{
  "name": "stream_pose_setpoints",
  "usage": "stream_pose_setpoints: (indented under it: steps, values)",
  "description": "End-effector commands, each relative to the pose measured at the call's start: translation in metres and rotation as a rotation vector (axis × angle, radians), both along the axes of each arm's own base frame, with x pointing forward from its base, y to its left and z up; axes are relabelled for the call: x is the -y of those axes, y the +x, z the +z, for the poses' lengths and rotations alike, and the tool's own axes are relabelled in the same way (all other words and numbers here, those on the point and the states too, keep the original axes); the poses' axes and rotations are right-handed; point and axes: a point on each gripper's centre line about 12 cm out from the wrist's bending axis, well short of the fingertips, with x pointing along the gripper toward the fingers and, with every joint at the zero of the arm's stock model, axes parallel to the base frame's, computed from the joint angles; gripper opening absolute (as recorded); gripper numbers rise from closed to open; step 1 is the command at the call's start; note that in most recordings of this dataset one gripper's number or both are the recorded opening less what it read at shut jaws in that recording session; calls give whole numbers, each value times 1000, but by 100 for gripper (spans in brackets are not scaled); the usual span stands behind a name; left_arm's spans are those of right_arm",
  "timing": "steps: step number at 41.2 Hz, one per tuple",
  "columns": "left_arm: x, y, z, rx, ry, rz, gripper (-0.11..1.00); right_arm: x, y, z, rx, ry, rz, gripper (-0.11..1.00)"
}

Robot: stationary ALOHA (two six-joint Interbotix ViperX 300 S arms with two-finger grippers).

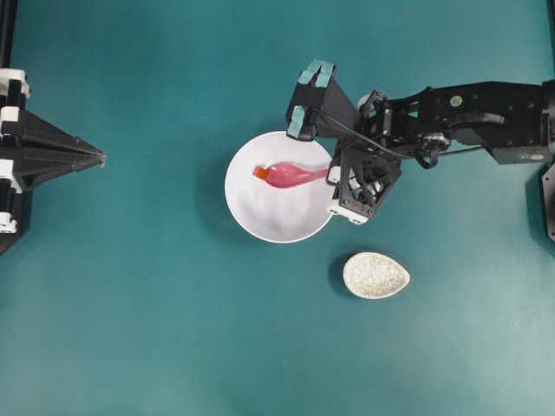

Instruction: Grip the spoon and scoop the red block from the bowl with right arm.

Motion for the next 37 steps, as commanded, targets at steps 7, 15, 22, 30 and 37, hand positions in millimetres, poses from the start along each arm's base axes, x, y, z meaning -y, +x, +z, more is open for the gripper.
stream_pose_setpoints:
  steps: [7, 15, 22, 30, 37]
  values:
    - [0, 3, 8, 21, 5, 1, 0, 1, 9, 7, 26, -5, 2, 22]
    - [0, 3, 8, 21, 5, 1, 0, 1, 19, 8, 32, -8, 8, 22]
    - [0, 2, 9, 23, 3, 1, 0, -8, 18, 6, -11, -2, 35, 22]
    - [0, 2, 9, 23, 3, 1, 0, -11, 5, 15, -65, -1, 53, 22]
    - [0, 3, 8, 21, 5, 1, 0, -10, 6, 44, 7, -16, 53, 22]
